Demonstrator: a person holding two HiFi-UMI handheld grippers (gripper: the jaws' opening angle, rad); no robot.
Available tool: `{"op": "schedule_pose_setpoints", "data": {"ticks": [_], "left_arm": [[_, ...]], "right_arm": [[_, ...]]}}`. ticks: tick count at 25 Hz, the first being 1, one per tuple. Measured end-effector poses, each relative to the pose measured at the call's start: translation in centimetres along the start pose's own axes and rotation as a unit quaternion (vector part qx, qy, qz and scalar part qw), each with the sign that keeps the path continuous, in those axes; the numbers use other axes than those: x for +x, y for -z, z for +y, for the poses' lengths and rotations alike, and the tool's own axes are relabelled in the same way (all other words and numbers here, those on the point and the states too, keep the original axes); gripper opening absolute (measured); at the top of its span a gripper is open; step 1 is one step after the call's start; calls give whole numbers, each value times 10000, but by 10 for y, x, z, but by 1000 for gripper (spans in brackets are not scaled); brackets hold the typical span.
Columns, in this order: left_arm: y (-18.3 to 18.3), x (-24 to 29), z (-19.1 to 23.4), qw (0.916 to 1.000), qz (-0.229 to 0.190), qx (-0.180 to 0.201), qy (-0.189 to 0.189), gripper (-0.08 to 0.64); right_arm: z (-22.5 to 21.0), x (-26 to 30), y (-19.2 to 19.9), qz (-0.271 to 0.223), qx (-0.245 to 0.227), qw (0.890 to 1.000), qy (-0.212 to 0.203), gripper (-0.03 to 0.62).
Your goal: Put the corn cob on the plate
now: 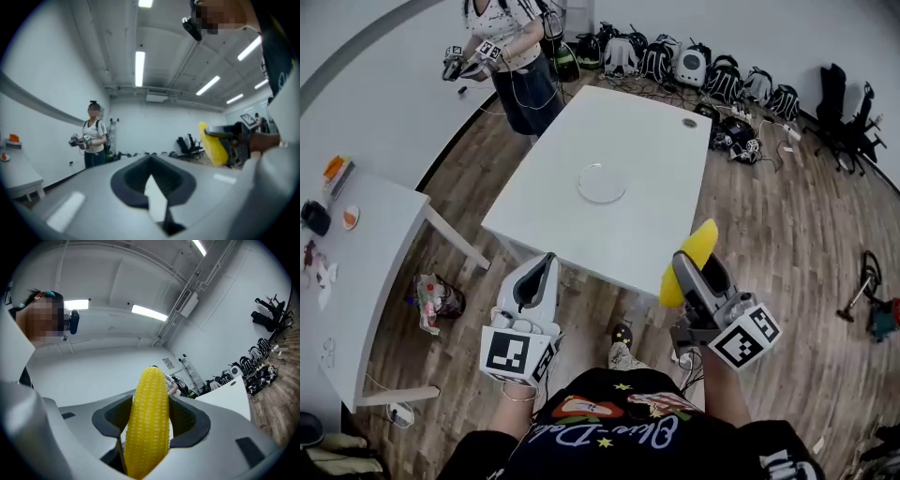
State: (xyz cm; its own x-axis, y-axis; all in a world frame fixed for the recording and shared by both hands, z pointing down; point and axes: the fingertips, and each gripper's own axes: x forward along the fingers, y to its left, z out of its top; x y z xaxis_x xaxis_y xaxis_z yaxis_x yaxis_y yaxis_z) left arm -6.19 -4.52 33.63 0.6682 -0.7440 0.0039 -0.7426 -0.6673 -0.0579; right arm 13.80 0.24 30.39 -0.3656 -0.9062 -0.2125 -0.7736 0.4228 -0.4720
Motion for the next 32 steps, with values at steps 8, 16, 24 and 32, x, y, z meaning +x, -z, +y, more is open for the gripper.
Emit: {"op": "schedule_pose_setpoints", "data": {"ticks": [8,16,24,32], "left_arm": [[-13,106,23,9990,90,266,-354,-6],[2,134,55,9977,255,298,-547,-6],[17,164,117,9958,513,159,-743,-6],[37,172,150,9955,607,154,-707,-6]], "right_arm": [[-94,101,-14,660,-196,9969,-370,252],[-164,204,43,1918,-1145,9736,-460,252],[-212,285,126,3186,-1538,9349,-266,252],[-242,321,210,4665,-2579,8449,-438,252]]}}
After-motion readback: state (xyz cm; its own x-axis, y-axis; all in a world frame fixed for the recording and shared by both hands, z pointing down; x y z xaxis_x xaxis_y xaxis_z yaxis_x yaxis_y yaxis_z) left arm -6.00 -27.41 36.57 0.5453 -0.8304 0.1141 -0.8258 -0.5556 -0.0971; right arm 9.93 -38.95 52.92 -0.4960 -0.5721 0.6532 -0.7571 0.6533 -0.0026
